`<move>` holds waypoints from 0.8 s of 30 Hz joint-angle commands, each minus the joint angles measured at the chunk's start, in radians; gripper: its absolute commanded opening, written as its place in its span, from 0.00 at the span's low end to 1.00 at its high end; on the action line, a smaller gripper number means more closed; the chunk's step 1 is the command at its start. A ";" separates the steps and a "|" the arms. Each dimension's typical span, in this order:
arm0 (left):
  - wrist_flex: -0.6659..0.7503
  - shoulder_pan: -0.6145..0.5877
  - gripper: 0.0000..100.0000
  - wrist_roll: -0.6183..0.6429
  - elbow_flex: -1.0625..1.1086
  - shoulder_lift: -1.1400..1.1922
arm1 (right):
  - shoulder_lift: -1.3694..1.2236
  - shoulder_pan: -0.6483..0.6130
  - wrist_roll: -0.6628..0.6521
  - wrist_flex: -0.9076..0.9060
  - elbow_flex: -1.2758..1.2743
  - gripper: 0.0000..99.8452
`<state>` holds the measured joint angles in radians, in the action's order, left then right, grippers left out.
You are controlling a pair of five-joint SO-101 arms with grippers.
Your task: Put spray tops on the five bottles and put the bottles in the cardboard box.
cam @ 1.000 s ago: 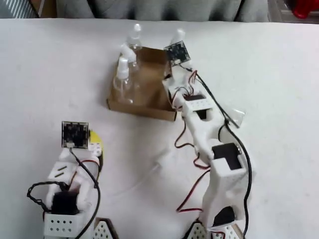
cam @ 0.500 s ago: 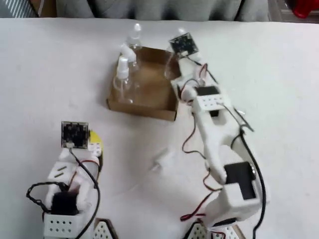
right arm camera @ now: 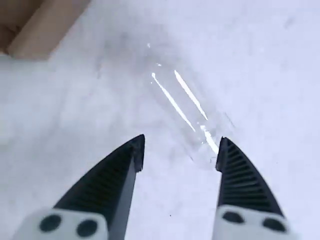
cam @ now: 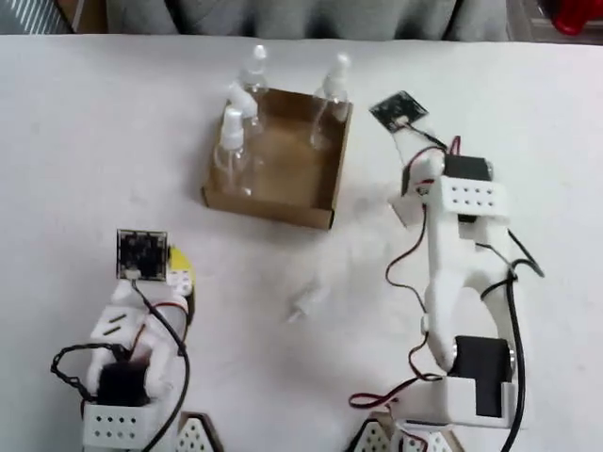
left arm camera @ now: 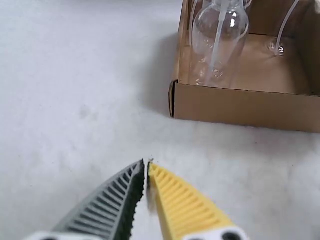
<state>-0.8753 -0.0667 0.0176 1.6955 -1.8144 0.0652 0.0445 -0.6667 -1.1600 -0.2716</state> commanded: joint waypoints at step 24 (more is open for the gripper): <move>-0.005 -0.007 0.02 -0.112 -0.003 -0.013 | -0.568 -0.047 -0.473 -0.489 0.809 0.19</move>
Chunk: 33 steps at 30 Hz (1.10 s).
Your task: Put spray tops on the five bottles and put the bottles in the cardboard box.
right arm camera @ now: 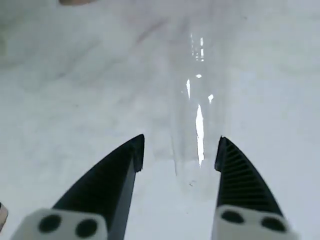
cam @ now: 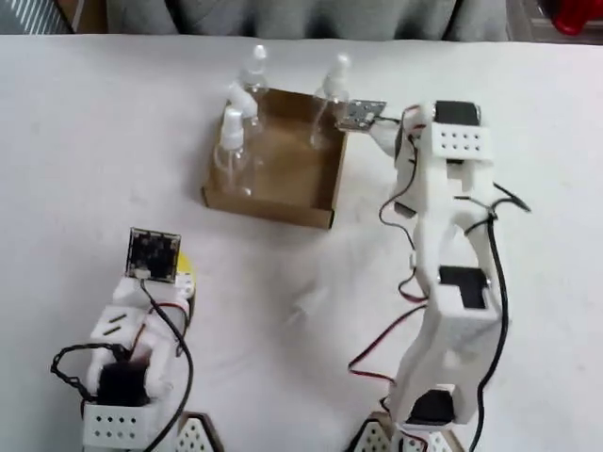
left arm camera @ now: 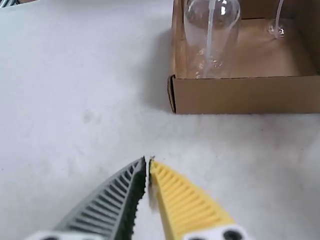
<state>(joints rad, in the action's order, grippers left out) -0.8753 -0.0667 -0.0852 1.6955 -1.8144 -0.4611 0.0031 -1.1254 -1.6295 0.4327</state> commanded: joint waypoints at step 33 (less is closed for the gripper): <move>-0.002 -0.007 0.02 -0.011 -0.003 -0.013 | -0.028 0.315 0.244 -0.090 0.275 0.02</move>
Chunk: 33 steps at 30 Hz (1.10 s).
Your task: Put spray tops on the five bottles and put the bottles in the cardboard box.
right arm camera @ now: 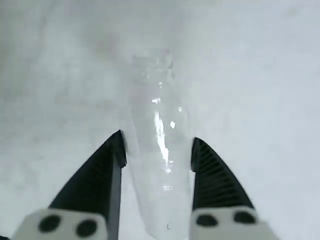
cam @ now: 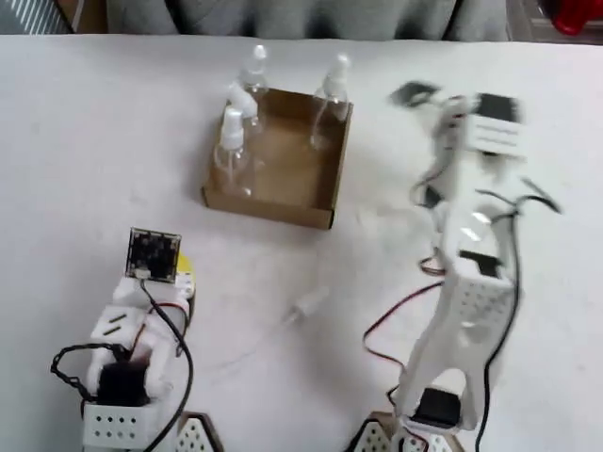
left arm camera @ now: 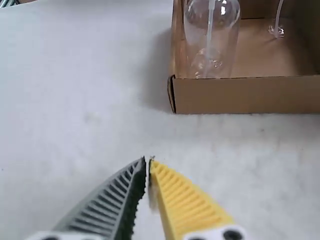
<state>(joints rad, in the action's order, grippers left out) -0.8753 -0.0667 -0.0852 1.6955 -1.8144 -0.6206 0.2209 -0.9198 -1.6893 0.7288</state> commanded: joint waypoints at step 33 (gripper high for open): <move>-0.005 -0.008 0.02 -0.011 -0.003 -0.013 | 0.763 0.421 -0.166 0.446 -1.066 0.26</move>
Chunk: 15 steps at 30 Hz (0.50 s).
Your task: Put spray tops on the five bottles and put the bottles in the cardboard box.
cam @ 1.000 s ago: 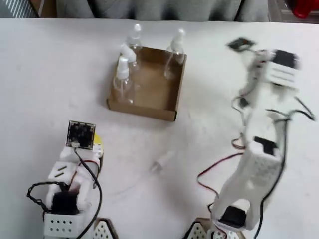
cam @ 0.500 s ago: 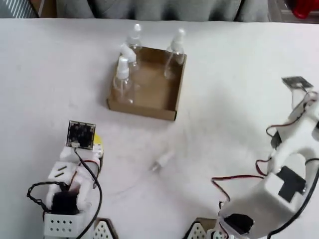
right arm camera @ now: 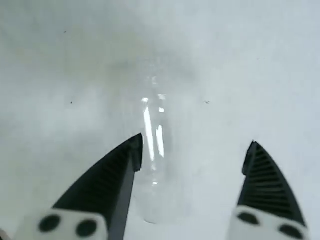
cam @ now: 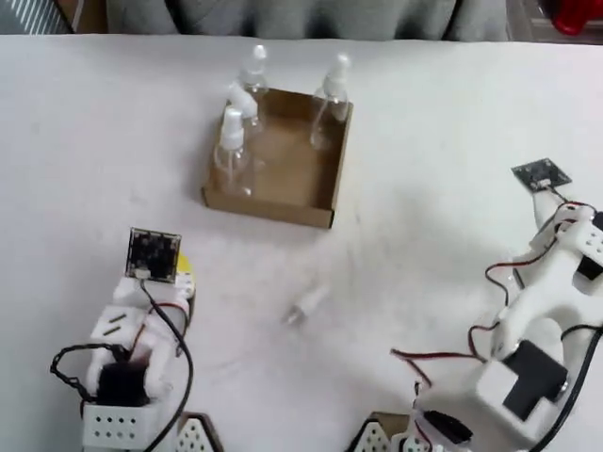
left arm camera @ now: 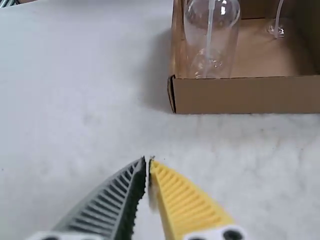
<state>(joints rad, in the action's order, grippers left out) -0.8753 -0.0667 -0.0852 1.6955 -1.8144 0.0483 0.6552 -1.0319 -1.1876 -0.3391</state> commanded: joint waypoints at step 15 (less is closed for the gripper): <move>-0.005 -0.008 0.02 -0.011 -0.003 -0.013 | 0.186 -0.071 -0.094 -0.200 -0.120 0.21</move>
<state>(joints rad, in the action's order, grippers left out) -0.8753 -0.0667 -0.0852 1.6955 -1.8144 0.1941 0.6015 -1.1162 -1.3779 -0.4664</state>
